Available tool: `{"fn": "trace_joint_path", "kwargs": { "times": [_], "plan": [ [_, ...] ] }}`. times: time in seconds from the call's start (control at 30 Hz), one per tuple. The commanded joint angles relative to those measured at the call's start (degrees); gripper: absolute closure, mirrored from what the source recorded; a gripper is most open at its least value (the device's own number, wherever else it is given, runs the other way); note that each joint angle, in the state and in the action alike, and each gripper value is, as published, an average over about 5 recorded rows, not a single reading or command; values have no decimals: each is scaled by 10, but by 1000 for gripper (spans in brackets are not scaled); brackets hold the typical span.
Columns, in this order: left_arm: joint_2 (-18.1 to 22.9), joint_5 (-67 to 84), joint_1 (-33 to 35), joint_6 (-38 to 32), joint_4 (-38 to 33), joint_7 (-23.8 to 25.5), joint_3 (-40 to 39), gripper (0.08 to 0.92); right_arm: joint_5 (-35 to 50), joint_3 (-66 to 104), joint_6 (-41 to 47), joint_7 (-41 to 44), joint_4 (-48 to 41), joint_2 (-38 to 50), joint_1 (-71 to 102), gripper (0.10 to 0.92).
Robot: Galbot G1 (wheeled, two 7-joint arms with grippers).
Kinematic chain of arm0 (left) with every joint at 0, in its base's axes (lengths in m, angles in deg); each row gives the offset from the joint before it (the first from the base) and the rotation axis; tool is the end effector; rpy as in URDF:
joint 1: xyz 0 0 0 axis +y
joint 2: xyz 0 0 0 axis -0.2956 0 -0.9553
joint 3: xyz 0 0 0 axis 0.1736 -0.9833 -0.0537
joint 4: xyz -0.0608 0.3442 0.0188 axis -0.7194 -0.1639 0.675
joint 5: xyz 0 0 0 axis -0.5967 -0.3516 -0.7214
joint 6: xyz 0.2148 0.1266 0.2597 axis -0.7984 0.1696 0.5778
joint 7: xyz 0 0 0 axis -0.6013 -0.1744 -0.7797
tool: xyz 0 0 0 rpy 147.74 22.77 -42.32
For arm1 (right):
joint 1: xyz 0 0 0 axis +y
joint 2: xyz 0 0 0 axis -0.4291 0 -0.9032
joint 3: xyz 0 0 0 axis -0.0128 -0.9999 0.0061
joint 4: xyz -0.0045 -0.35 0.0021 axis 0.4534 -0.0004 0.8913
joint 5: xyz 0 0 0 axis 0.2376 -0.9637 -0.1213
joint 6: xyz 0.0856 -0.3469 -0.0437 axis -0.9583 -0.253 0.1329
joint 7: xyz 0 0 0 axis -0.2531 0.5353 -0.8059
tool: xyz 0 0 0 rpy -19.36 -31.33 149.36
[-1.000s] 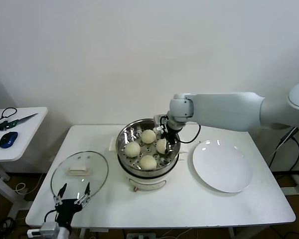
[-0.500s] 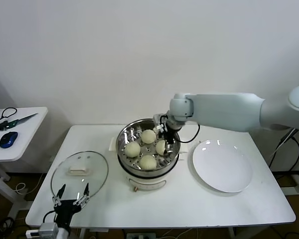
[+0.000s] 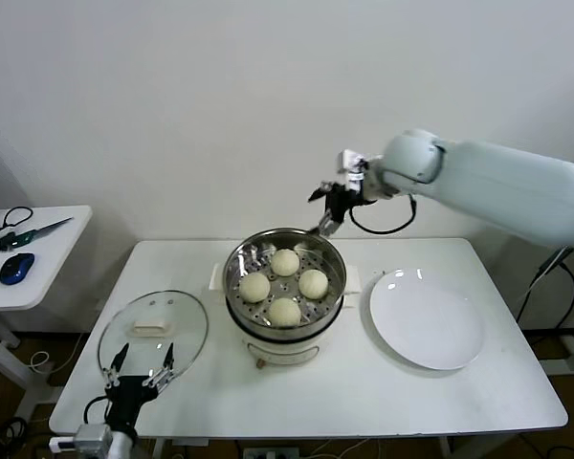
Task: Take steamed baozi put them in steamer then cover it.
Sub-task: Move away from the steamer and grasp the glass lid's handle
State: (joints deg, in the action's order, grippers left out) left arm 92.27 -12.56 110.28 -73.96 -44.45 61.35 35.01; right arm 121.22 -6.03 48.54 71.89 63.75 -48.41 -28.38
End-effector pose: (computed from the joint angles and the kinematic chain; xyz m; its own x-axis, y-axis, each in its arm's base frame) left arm 0.1445 0.0771 -0.3263 -0.9695 -0.0721 0.2342 -0.0564 0.9957 0.0730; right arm 0.5432 -0.0186 -0.0186 -0.5033 -0.5898 0.6315 -0.8610 0.2798 -0.4248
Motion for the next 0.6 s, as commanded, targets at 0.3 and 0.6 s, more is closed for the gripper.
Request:
{"fn": "trace_joint_path", "kwargs": {
  "times": [0.3,0.6],
  "plan": [
    [-5,-34,-18,-41,7,-5,-4,177,-112,916,-173,-286,114,201,863,203],
    [-13,-115,-35,-71,20,-19,5,177,-147,1097,-306,-247,142,7,1140,203]
  ]
}}
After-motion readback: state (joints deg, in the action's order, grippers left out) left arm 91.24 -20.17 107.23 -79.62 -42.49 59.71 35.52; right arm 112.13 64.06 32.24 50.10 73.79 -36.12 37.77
